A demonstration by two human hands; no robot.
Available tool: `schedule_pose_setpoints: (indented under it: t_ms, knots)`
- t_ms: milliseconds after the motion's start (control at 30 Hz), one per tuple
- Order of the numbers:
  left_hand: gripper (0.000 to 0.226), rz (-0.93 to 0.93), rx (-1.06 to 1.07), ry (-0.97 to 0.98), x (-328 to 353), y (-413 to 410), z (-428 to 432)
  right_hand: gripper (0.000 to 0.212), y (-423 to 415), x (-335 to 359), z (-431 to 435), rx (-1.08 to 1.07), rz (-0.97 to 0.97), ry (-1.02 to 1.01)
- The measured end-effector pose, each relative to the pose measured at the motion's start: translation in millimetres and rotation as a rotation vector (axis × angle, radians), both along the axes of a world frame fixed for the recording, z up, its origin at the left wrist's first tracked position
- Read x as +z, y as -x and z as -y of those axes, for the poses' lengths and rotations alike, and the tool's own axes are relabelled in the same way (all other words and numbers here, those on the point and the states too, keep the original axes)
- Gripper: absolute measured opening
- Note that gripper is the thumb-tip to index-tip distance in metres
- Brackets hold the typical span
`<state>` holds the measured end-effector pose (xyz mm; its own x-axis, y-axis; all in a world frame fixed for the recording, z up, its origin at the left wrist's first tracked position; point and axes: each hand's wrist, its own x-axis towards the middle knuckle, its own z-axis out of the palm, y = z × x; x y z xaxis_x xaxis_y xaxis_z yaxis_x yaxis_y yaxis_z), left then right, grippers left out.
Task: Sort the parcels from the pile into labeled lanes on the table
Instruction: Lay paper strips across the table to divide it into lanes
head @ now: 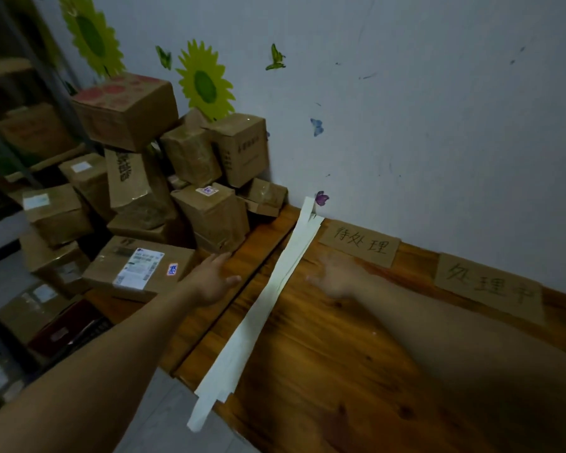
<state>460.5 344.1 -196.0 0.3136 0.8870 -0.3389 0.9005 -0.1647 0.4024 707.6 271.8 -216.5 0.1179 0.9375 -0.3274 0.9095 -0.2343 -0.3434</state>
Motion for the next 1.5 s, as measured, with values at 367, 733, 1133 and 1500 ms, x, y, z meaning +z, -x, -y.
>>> schedule_pose_setpoints:
  t_ms: [367,733,1133,1500]
  knots:
    - [0.053,-0.031,-0.426,0.195,-102.0,27.4,-61.3,0.046,123.7,-92.5,-14.7,-0.322,-0.09,0.199]
    - [0.05,0.257,-0.309,0.672,-151.4,61.6,-51.5,0.087,236.2,-158.6,-20.4,-0.768,-0.092,0.211]
    - [0.053,0.43,0.013,0.87,-146.2,62.0,-49.6,0.04,234.0,-155.8,-21.2,-1.039,-0.447,0.108]
    - [0.038,0.371,-0.114,0.858,-130.3,78.7,-41.0,0.017,242.7,-140.2,-7.4,-1.087,-0.423,-0.036]
